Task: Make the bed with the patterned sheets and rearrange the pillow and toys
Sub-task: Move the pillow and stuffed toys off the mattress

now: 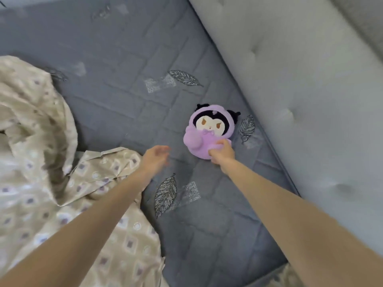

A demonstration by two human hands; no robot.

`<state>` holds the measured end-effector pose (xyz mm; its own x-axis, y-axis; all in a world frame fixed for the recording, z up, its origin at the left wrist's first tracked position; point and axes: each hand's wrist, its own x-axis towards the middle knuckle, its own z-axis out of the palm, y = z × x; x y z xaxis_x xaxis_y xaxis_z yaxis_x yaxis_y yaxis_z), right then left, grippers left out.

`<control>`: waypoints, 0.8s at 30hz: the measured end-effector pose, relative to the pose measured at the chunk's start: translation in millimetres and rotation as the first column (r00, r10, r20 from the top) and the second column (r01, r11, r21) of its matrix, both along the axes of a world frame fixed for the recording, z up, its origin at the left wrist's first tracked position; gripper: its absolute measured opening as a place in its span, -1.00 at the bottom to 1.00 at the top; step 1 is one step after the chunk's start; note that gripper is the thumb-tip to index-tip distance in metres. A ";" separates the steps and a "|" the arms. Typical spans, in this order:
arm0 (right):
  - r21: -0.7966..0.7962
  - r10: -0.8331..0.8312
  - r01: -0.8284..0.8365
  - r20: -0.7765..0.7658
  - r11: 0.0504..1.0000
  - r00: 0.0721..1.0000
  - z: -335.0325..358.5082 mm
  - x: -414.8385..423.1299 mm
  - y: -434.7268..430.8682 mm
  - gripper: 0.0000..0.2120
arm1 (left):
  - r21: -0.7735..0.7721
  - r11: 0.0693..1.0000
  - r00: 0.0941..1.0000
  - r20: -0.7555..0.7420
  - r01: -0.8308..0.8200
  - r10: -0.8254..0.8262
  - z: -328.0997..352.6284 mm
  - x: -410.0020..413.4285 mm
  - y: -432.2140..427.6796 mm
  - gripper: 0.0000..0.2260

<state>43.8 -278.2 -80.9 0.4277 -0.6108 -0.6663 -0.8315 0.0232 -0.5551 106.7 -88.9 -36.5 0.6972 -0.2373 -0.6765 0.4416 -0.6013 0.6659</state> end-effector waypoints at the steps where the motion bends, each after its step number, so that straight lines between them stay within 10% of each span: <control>1: -0.064 0.035 -0.035 -0.002 0.997 0.999 8.8 -2.1 0.8 -0.66 | -0.005 1.000 1.000 0.003 -0.007 0.007 8.0 -0.2 0.2 -0.70; 9: -0.295 0.217 -0.176 0.114 0.939 0.969 105.3 -47.5 24.4 -0.77 | -0.053 0.998 0.999 0.044 0.017 -0.015 85.3 -26.5 9.6 -0.65; 20: -0.450 0.105 0.137 0.473 0.882 0.875 281.4 -181.8 81.5 -0.73 | -0.340 0.939 0.998 0.045 0.046 -0.032 226.5 -123.4 37.0 -0.35; 24: -0.472 0.078 0.234 0.552 0.850 0.830 324.3 -248.0 106.9 -0.66 | -0.435 0.890 0.990 0.038 0.140 -0.138 268.1 -168.0 52.8 -0.51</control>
